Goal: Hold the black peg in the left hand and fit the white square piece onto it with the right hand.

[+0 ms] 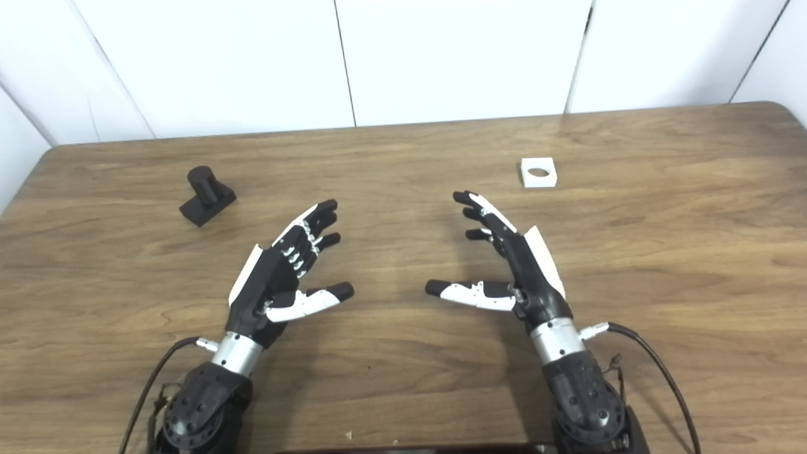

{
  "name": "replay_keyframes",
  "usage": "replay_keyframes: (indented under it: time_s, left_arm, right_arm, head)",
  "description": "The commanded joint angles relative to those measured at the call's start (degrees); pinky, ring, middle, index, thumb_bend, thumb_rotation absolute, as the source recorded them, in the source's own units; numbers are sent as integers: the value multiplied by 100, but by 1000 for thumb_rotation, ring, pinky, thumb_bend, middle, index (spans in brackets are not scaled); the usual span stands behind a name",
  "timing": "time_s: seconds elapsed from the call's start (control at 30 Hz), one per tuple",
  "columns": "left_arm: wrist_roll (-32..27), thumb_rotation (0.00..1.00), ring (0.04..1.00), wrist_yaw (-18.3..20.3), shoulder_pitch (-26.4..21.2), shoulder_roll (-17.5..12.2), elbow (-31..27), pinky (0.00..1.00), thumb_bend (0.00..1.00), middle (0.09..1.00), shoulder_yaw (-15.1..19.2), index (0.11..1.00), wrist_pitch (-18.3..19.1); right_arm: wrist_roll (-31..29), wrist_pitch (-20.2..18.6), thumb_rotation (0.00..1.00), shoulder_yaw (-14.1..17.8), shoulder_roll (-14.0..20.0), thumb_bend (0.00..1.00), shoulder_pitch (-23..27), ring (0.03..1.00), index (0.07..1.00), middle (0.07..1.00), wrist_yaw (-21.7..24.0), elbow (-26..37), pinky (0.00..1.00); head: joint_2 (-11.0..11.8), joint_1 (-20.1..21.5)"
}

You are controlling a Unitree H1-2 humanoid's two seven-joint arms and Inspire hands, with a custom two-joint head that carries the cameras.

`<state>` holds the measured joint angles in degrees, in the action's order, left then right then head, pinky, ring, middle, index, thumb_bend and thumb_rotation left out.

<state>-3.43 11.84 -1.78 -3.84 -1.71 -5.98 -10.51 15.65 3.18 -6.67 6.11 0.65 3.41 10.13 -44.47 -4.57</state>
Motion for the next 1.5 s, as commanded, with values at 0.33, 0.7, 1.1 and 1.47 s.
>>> replay_keyframes:
  time_s: [0.33, 0.7, 1.1, 1.47]
  left_arm:
    - [319, 231, 938, -183, -109, 236, 350, 861, 878, 950, -90, 896, -460]
    - [334, 215, 893, -281, -140, 305, 377, 816, 903, 919, -15, 878, -461]
    - [1374, 281, 823, -1013, -133, 355, -203, 758, 877, 837, 199, 820, 84]
    - [2444, 176, 803, -1358, -419, 113, -768, 718, 801, 814, 332, 766, 971]
  right_arm:
    - [-102, 605, 265, 190, 183, 789, 68, 854, 858, 910, -159, -90, 745]
    - [-133, 765, 287, 237, 234, 810, 82, 846, 857, 902, -189, -224, 727]
    - [-90, 736, 280, 235, 233, 805, 82, 846, 855, 901, -203, -220, 737]
    - [-223, 710, 264, 270, 283, 801, 124, 847, 851, 900, -149, -239, 732]
  head:
    - [362, -1187]
    - [420, -1172]
    - [411, -1175]
    - [414, -1203]
